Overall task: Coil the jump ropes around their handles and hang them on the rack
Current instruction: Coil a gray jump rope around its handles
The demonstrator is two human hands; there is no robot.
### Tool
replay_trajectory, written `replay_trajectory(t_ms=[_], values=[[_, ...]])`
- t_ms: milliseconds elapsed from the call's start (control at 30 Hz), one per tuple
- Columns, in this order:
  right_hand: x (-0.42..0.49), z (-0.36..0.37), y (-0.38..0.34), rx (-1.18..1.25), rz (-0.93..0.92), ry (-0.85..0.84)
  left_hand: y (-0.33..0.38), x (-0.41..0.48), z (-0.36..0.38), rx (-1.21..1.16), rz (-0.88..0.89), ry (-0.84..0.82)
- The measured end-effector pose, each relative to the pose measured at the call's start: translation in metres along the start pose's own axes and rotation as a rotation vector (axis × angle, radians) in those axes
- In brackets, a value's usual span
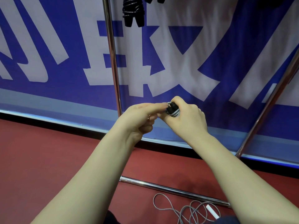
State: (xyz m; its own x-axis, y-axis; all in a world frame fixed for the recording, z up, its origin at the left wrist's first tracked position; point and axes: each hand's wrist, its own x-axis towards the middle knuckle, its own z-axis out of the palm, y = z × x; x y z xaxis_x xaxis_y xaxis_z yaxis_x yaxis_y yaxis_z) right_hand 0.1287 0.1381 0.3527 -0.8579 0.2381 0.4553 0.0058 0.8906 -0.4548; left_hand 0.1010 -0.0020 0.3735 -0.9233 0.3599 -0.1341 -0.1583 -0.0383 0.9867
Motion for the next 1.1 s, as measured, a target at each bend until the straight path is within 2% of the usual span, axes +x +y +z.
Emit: replay_trajectory(t_ms=[167,400,633,733,867,900,967,1033,1100], values=[[-0.004,0.006,0.0,-0.178,-0.089,0.031,-0.001,-0.001,0.006,-0.192,-0.121,0.038],[-0.002,0.02,0.005,-0.185,-0.068,0.025,0.005,-0.005,0.013,-0.56,-0.282,0.028],[0.003,0.026,0.043,-0.179,0.05,-0.033,-0.007,-0.008,0.03,-0.295,-0.268,0.021],[0.004,0.023,0.045,-0.14,0.13,-0.084,-0.009,-0.006,0.033,-0.276,-0.253,0.02],[0.004,0.019,0.044,-0.172,0.163,-0.069,-0.01,0.0,0.032,-0.272,-0.216,-0.002],[0.002,0.019,0.044,-0.138,0.182,-0.099,-0.011,0.001,0.03,-0.256,-0.204,-0.004],[-0.002,0.02,0.045,0.088,0.203,-0.241,-0.014,0.004,0.025,-0.186,-0.149,0.01],[-0.006,0.02,0.045,0.384,0.2,-0.417,-0.015,0.007,0.019,-0.056,-0.032,0.064],[-0.008,0.021,0.048,0.502,0.183,-0.494,-0.017,0.009,0.015,0.03,0.076,0.119]])
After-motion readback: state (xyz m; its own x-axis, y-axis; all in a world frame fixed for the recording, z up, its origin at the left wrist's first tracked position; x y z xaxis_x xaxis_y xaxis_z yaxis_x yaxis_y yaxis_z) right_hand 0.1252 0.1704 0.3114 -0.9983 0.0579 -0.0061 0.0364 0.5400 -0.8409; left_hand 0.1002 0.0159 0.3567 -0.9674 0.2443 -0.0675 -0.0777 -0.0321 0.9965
